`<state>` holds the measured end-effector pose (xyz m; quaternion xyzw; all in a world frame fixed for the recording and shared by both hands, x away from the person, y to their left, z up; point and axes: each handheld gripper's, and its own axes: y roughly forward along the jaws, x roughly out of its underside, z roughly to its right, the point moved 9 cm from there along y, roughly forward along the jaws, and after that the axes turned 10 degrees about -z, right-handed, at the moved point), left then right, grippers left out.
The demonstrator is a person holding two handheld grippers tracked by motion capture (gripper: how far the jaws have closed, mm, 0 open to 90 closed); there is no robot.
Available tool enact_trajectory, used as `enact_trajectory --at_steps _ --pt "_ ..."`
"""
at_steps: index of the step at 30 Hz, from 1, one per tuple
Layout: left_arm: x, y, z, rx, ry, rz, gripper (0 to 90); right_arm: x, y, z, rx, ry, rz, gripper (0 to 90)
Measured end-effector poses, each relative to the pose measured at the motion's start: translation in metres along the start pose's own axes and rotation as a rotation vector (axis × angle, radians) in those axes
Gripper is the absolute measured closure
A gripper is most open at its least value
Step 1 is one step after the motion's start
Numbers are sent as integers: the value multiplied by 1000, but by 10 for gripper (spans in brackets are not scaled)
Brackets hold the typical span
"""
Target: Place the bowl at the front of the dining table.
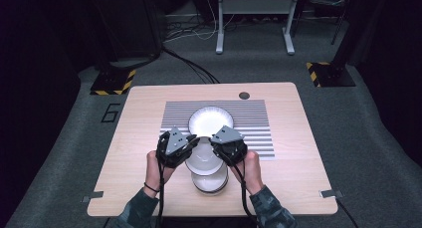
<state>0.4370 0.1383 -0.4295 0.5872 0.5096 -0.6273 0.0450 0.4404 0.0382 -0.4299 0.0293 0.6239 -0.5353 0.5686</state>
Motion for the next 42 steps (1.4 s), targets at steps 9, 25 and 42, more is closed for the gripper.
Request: enact_trajectory --at_steps 9,25,42 --pt "-6 2 -7 -9 5 -1 800 -7 3 6 6 -4 -4 807" --pt "-15 4 -19 -23 0 9 798 -19 7 15 12 -14 0 809" --pt "-19 12 -33 -18 -24 5 795 -29 18 23 24 -15 -16 809"
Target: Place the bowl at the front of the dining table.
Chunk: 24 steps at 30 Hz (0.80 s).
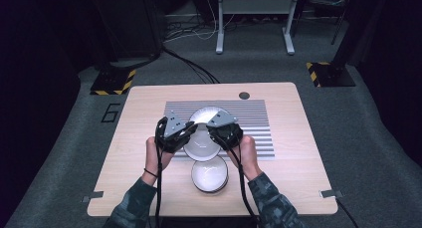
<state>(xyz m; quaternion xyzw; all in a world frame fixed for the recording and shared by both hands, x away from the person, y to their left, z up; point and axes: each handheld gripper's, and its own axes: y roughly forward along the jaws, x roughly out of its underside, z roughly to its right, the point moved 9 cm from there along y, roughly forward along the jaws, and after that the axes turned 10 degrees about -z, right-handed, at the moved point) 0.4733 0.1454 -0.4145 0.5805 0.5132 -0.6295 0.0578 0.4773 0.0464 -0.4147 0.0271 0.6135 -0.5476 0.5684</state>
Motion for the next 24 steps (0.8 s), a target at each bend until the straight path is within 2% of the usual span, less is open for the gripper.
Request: enact_trajectory --at_steps 13,24 --pt "-1 7 -9 -2 -11 -11 794 -5 11 5 2 -8 -19 810" --pt "-1 17 -14 -1 -9 -25 791 -5 20 10 4 13 -35 809"
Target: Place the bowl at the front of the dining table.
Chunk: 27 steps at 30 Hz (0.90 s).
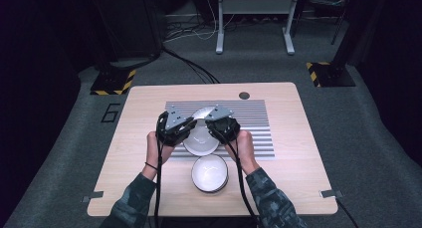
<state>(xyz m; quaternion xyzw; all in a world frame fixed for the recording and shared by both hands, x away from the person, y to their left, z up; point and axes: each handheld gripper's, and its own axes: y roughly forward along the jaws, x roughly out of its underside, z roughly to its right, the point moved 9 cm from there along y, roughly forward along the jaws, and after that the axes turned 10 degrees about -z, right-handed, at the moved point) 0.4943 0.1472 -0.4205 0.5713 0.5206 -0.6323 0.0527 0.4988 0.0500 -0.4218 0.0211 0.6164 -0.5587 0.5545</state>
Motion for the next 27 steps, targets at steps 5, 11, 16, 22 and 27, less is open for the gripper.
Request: enact_trajectory --at_steps 5,11,16,22,27 --pt "-1 4 0 3 7 -4 791 1 2 3 4 -1 -6 810" --pt "-2 12 -2 13 3 -16 793 3 7 8 9 2 -20 811" --pt "-4 17 -5 9 1 -26 792 3 11 12 13 3 -20 809" --pt "-6 23 -8 8 10 -38 792 3 17 16 10 15 -29 810" --pt "-7 28 -9 5 13 -44 792 3 21 20 14 16 -34 809"
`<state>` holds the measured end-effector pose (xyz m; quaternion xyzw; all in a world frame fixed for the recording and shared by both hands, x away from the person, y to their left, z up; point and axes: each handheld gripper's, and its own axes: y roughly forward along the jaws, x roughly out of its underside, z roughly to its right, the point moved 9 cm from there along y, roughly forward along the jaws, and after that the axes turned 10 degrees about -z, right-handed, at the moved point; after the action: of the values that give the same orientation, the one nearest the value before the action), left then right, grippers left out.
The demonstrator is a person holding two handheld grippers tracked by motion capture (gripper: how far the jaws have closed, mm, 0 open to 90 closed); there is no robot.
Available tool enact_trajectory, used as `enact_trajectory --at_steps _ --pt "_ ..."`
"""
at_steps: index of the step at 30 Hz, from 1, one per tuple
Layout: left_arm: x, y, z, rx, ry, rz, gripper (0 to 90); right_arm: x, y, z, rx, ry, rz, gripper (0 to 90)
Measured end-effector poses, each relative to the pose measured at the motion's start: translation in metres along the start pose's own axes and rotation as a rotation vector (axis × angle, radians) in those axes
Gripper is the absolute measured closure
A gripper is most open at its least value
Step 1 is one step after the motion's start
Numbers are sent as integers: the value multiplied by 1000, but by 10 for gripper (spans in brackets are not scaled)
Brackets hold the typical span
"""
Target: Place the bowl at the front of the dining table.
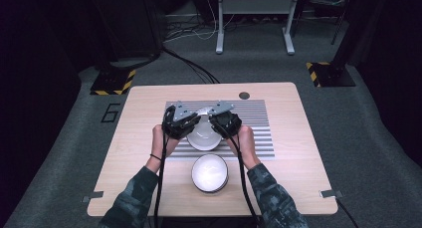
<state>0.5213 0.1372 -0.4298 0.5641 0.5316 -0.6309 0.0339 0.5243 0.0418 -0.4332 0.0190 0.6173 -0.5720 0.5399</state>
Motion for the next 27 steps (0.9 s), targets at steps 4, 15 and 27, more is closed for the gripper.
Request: enact_trajectory --at_steps 4,15,27 --pt "-2 3 -1 -1 7 -4 791 0 2 3 -3 2 2 809" --pt "0 13 -5 -6 11 -29 791 3 14 7 -8 8 -23 809" --pt "-2 22 -9 1 -2 -39 788 1 22 13 3 9 -40 808"
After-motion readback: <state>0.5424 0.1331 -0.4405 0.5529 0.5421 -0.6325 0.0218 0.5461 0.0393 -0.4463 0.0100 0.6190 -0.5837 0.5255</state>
